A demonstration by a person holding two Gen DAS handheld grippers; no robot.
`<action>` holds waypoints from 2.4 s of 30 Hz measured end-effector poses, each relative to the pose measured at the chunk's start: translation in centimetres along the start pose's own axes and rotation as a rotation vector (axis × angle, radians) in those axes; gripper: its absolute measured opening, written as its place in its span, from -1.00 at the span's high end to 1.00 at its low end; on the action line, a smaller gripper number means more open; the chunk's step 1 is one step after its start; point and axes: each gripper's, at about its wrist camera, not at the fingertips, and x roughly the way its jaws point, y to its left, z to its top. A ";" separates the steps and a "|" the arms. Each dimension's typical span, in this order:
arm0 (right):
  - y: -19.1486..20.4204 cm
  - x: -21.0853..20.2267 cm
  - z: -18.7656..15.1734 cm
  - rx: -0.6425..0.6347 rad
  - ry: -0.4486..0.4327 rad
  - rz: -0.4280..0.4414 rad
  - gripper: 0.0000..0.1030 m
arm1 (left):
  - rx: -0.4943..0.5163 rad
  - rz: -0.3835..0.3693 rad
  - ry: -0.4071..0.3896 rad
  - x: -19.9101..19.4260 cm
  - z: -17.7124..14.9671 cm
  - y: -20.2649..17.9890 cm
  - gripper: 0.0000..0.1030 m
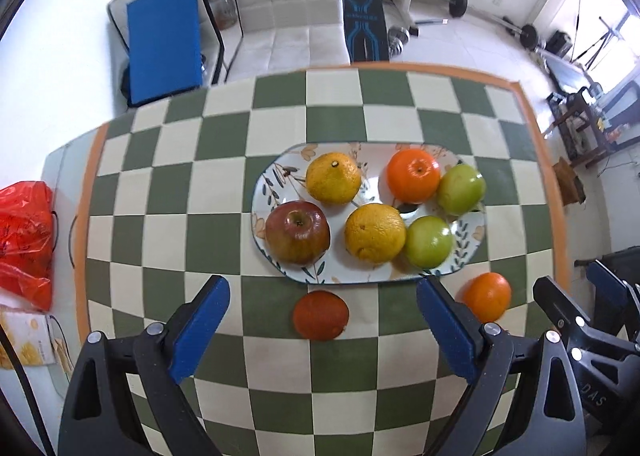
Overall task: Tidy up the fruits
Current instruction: 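Move the right tool toward the large orange on the table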
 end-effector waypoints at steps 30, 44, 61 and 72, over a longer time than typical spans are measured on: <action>1.6 -21.6 -4.8 -0.077 -0.289 0.062 -0.85 | -0.011 -0.054 -0.276 -17.0 -7.4 0.1 -0.86; -2.6 -10.5 -2.3 0.046 -0.127 0.085 -0.92 | -0.081 0.008 -0.196 -10.9 -5.6 1.6 -1.00; -4.0 13.4 -3.4 0.124 0.319 0.070 -0.91 | -0.079 0.021 0.308 11.9 -4.7 1.2 -0.99; -3.4 16.2 -4.0 0.113 0.386 0.082 -0.39 | -0.010 0.025 0.327 14.9 -4.5 -0.5 -0.06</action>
